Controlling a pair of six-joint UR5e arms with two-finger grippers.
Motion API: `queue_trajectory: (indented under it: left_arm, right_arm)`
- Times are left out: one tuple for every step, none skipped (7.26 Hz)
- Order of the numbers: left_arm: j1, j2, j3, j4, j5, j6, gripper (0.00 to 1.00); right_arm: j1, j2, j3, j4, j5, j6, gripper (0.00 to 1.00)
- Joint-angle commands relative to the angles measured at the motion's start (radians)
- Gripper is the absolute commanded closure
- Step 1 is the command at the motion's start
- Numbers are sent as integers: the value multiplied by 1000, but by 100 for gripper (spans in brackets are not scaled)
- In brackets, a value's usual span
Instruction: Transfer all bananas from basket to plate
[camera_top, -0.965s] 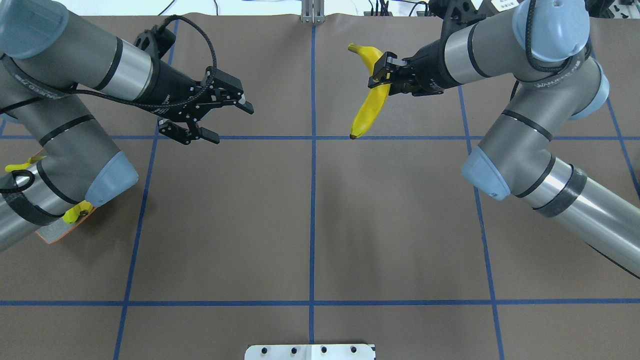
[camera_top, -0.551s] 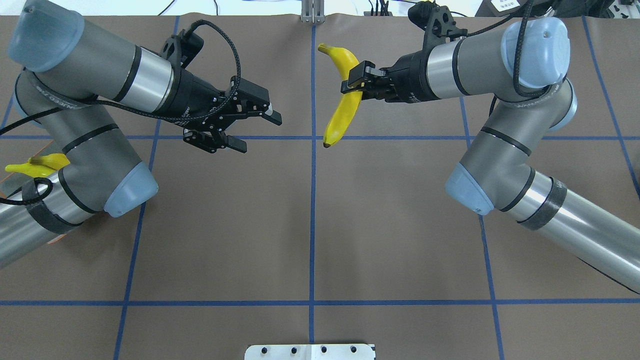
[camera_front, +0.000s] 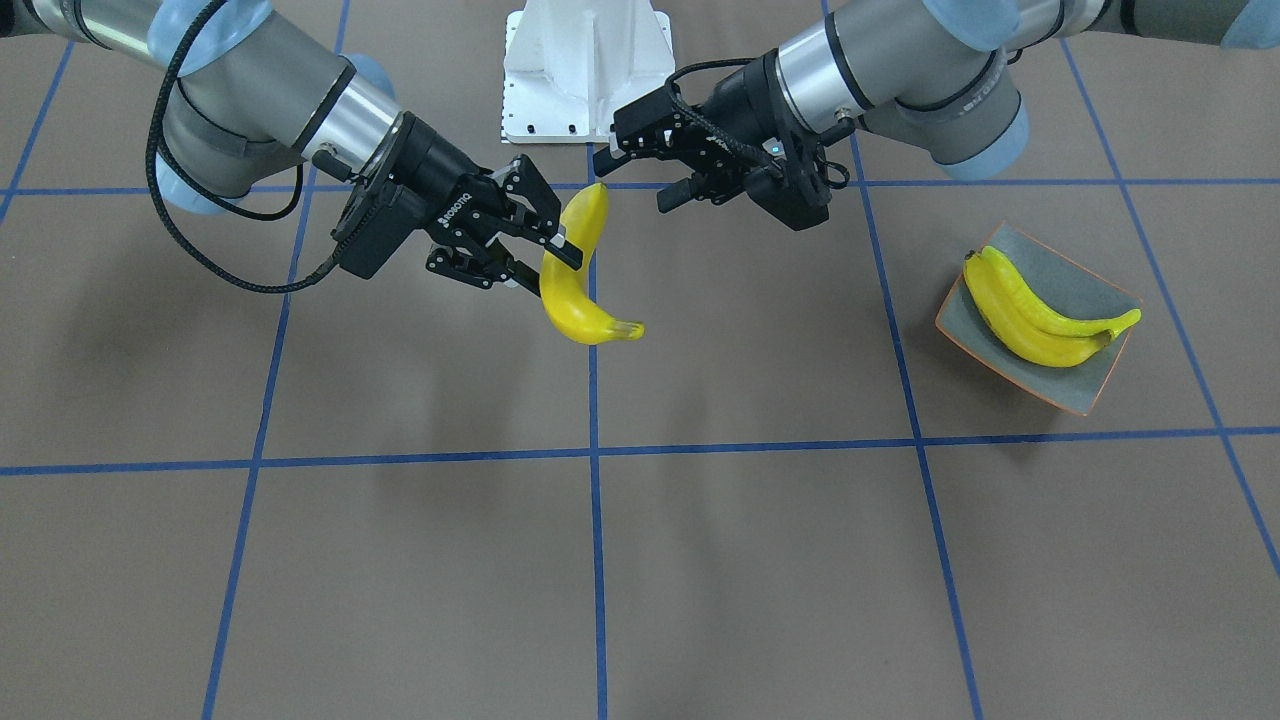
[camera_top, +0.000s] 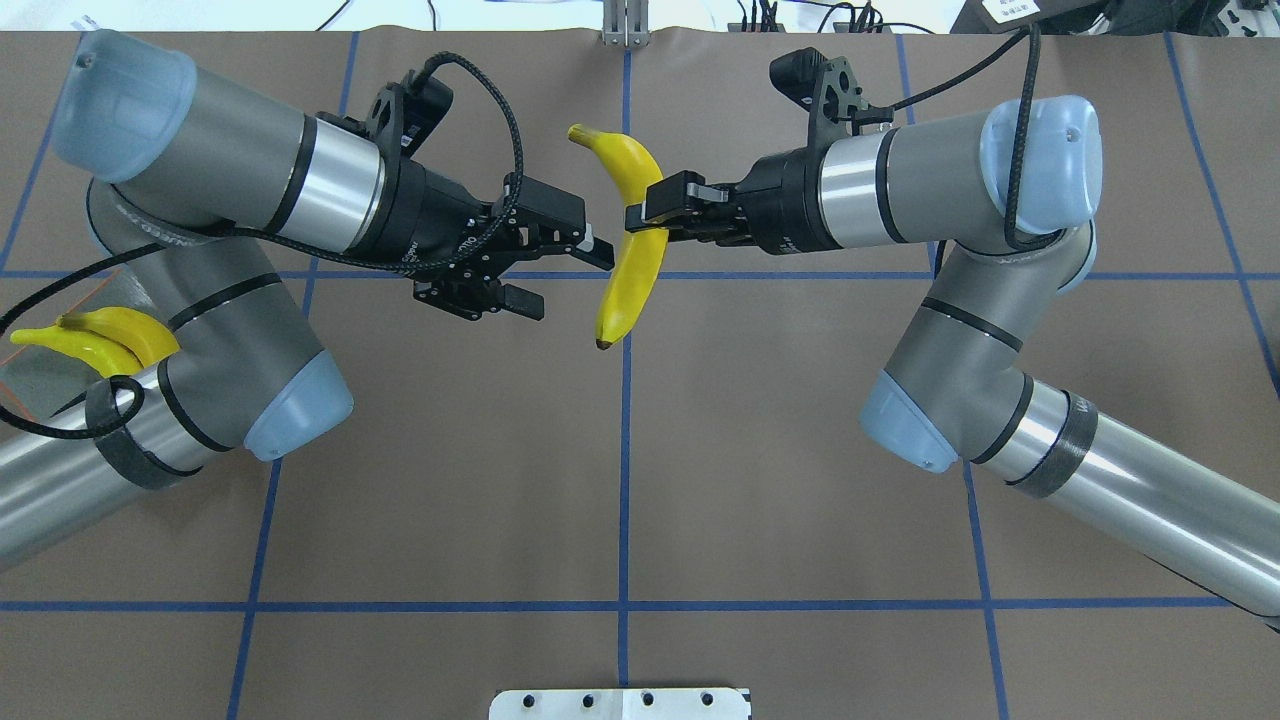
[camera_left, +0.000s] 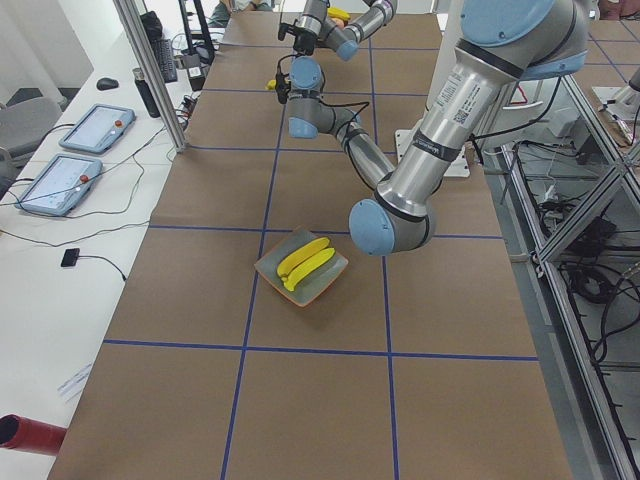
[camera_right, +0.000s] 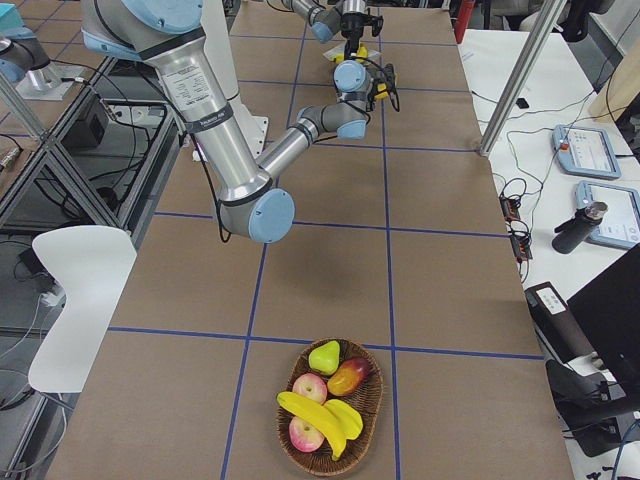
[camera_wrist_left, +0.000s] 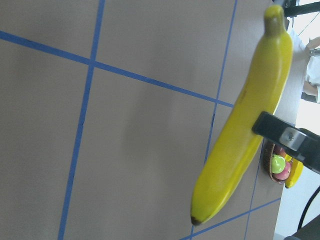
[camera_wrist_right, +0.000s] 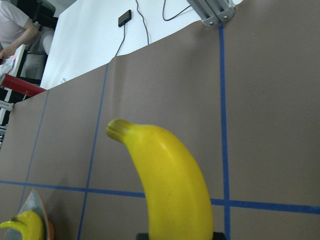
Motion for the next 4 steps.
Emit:
queue_trajectory:
  left_arm:
    - [9,0,2,-34,11,34,0]
    - [9,8,-3,-36,11,69,0]
    - [10,11,2,-49,11,103,0]
    - [12,9,3,-51,11,115,0]
  right_arm:
    - [-6,16,0,10,67,35,100]
    - [-6,16,0,10,76,35,100]
    - [-4,16,0,10,86,46,100]
    - [-4,16,0,10,89,54,100]
